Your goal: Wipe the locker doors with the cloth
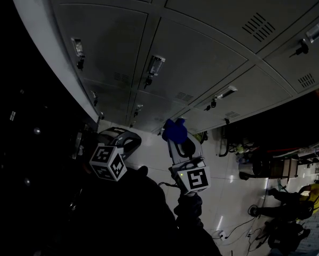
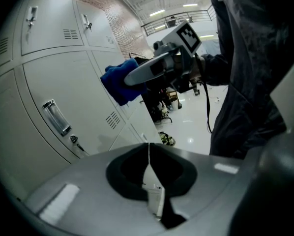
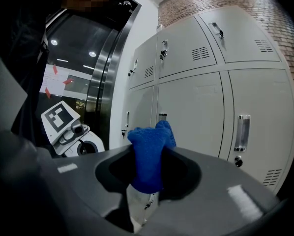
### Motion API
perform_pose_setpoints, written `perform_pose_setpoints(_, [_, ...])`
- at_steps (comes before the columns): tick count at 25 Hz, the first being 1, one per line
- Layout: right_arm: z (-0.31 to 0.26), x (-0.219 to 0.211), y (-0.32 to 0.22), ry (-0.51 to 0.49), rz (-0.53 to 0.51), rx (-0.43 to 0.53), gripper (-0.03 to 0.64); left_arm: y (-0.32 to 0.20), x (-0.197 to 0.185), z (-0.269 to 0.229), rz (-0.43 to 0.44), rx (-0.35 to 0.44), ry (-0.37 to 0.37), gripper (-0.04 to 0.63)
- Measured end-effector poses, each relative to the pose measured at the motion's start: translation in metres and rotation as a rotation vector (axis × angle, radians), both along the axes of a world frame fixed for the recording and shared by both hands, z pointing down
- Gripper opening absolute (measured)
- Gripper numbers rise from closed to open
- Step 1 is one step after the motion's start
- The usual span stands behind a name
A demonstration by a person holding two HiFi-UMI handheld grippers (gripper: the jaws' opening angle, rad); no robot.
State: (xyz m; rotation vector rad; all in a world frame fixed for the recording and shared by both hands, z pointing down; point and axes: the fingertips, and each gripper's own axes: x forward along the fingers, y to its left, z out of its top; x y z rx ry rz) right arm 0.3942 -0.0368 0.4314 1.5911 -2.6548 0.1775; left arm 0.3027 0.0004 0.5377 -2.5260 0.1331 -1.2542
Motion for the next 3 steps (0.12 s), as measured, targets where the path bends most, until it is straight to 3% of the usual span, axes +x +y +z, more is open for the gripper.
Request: perform_pose_setpoints(3, [0.0005,0.0011,-0.0014,-0.001,-0.001,-0.004,0.114,-0.001,0.0009,0.0029,0.006,0.0,-0.001,0.003])
